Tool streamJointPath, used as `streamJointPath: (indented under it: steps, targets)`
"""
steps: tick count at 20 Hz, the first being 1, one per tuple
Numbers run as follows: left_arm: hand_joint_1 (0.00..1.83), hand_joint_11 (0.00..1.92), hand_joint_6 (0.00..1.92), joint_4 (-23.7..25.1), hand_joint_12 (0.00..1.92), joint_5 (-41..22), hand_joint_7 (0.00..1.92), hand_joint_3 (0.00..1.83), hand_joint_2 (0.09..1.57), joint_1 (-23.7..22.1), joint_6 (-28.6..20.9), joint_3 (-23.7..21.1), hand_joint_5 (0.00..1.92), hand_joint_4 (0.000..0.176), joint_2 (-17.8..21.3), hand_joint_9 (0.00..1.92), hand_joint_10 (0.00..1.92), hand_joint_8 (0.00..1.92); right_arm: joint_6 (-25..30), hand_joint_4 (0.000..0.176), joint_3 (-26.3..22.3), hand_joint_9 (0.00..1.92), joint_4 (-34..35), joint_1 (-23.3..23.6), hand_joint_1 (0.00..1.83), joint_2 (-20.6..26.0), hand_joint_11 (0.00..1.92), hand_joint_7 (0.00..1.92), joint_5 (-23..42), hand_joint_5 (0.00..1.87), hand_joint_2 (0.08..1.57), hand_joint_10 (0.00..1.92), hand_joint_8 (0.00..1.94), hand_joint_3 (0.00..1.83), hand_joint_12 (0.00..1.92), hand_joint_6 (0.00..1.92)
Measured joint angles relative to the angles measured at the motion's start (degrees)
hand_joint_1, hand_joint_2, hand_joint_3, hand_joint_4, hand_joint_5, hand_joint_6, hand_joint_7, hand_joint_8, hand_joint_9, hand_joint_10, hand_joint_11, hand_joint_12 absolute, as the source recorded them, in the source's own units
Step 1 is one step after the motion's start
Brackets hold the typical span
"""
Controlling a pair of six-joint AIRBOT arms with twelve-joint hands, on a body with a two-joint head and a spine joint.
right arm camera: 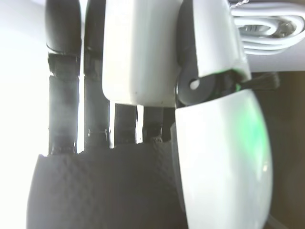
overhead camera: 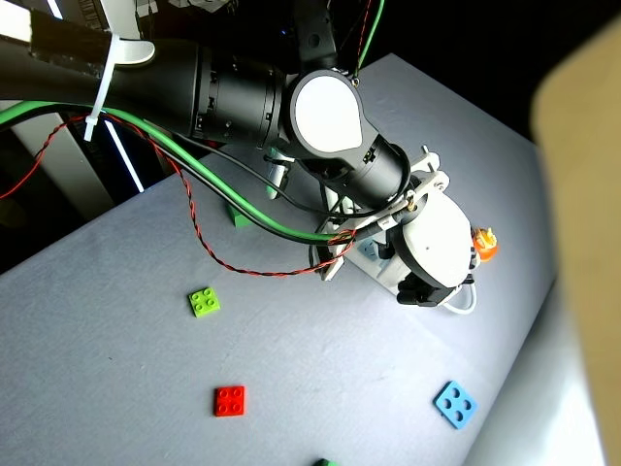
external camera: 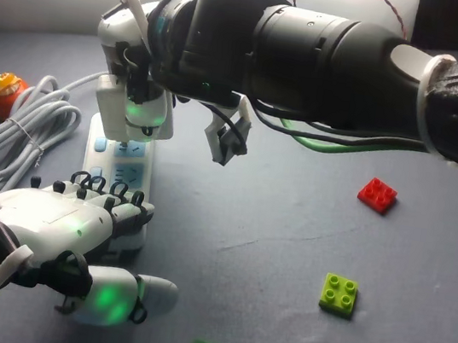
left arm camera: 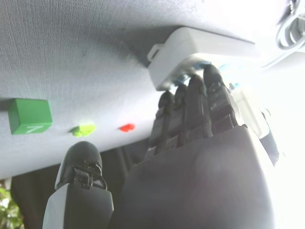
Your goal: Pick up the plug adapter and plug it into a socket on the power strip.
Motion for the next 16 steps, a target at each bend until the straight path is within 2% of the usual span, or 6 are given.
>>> streamJointPath:
  steps: [3,7,9,11,13,16]
  targets:
    - [0.00,0.00,0.00,0.0,0.42,0.0,0.10,0.00,1.18,0.0,0.0,0.0,0.08,0.000,0.0,0.13,0.00,0.00,0.0,0.000,0.6,1.10,-0.3,0.0,1.39,-0.2,0.93,1.11,0.9,1.00,1.05,0.91,0.83,0.00,0.93,0.76]
    - [0.00,0.00,0.00,0.0,0.37,0.0,0.08,0.00,1.18,0.0,0.0,0.0,0.07,0.000,0.0,0.11,0.00,0.00,0.4,0.000,0.6,1.16,-0.2,-0.3,1.40,-0.3,0.95,1.17,1.2,1.08,1.03,0.85,0.77,0.00,0.95,0.60]
    - [0.00,0.00,0.00,0.0,0.36,0.0,0.08,0.00,1.18,0.0,0.0,0.0,0.07,0.000,0.0,0.11,0.00,0.00,0.5,0.000,0.6,1.07,-0.3,-0.4,1.39,-0.6,0.93,1.07,1.3,0.97,1.07,0.97,0.93,0.00,0.94,0.79]
    - [0.00,0.00,0.00,0.0,0.36,0.0,0.08,0.00,1.17,0.0,0.0,0.0,0.06,0.000,0.0,0.11,0.00,0.00,0.7,0.000,0.6,1.11,-0.4,-0.6,1.40,-0.9,0.92,1.12,1.3,1.04,1.05,0.93,0.85,0.00,0.97,0.69]
    - [0.00,0.00,0.00,0.0,0.34,0.0,0.08,0.00,1.18,0.0,0.0,0.0,0.06,0.000,0.0,0.10,0.00,0.00,0.7,0.000,0.6,1.05,-0.5,-0.6,1.39,-1.0,0.91,1.06,1.2,0.97,1.07,1.01,0.92,0.00,0.98,0.78]
    - [0.00,0.00,0.00,0.0,0.34,0.0,0.06,0.00,1.18,0.0,0.0,0.0,0.05,0.000,0.0,0.09,0.00,0.00,0.6,0.000,0.6,1.07,-0.4,-0.6,1.39,-1.0,0.93,1.08,1.2,0.99,1.07,0.97,0.90,0.00,0.98,0.75]
